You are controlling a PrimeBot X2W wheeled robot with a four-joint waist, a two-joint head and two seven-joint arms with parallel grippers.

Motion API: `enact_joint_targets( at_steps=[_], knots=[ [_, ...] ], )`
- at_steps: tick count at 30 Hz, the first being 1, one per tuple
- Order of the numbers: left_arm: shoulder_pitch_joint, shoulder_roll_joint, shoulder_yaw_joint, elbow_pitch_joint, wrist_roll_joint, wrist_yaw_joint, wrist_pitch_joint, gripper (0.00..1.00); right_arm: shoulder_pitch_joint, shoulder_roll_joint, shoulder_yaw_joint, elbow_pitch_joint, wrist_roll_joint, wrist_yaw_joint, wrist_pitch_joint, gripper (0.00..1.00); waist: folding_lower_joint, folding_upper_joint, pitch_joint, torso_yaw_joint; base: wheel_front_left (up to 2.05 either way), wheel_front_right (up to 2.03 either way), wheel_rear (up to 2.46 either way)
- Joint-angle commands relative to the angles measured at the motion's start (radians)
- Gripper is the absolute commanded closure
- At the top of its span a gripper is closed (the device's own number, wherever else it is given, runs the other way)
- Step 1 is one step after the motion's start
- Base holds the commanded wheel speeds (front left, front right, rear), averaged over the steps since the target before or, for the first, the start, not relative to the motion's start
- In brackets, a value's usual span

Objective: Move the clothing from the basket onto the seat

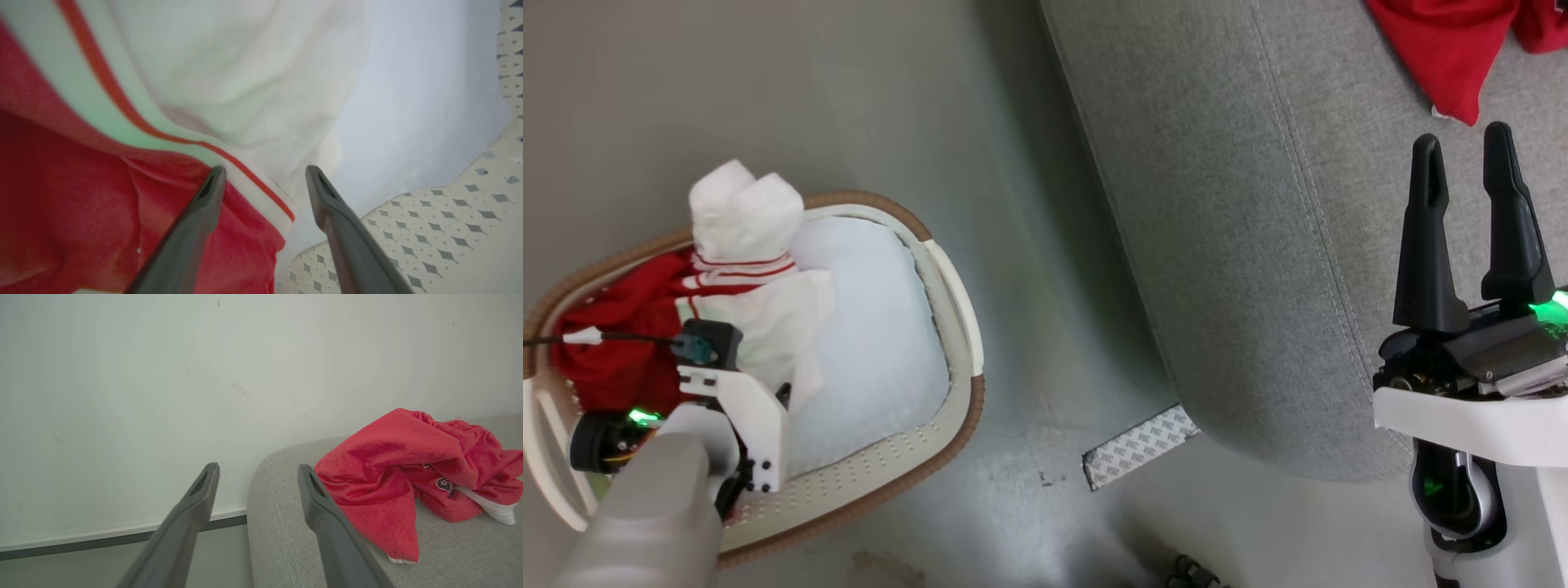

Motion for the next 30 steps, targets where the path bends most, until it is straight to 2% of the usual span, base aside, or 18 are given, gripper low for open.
enact_joint_targets(
  at_steps=[1, 13, 14, 15, 16, 24, 30],
  knots=[
    [-0.009, 0.017, -0.003, 0.005, 0.008, 0.005, 0.017, 0.0, -0.022, 0.004, 0.006, -0.007, 0.013, 0.001, 0.001, 0.0, -0.0001, 0.0, 0.025, -0.015, 0.0, 0.0, 0.0],
    [-0.031, 0.054, -0.101, 0.024, 0.078, 0.003, 0.138, 0.0, -0.056, 0.004, 0.054, -0.015, 0.069, 0.001, 0.0, 0.0, -0.0001, 0.0, 0.104, -0.026, 0.0, 0.0, 0.0],
    [-0.032, 0.053, -0.107, 0.024, 0.081, 0.004, 0.135, 0.13, -0.058, 0.004, 0.055, -0.013, 0.068, 0.001, 0.0, 0.0, -0.0001, 0.0, 0.105, -0.025, 0.0, 0.0, 0.0],
    [-0.034, 0.052, -0.112, 0.024, 0.08, 0.003, 0.13, 0.65, -0.06, 0.004, 0.055, -0.011, 0.067, 0.001, 0.0, 0.0, -0.0001, 0.0, 0.104, -0.023, 0.0, 0.0, 0.0],
    [-0.035, 0.049, -0.114, 0.024, 0.078, 0.002, 0.122, 1.0, -0.06, 0.004, 0.054, -0.008, 0.065, 0.001, 0.0, 0.0, -0.0001, 0.0, 0.101, -0.021, 0.0, 0.0, 0.0],
    [-0.036, 0.019, -0.122, 0.014, 0.045, -0.006, 0.043, 1.0, -0.057, 0.004, 0.047, 0.013, 0.038, 0.001, 0.0, 0.0, -0.0001, 0.0, 0.045, 0.002, 0.0, 0.0, 0.0],
    [0.018, -0.04, -0.126, 0.014, 0.008, -0.008, -0.034, 1.0, -0.024, 0.003, 0.031, 0.039, -0.01, 0.001, 0.0, 0.0, -0.0001, 0.0, -0.085, 0.045, 0.0, 0.0, 0.0]
  ],
)
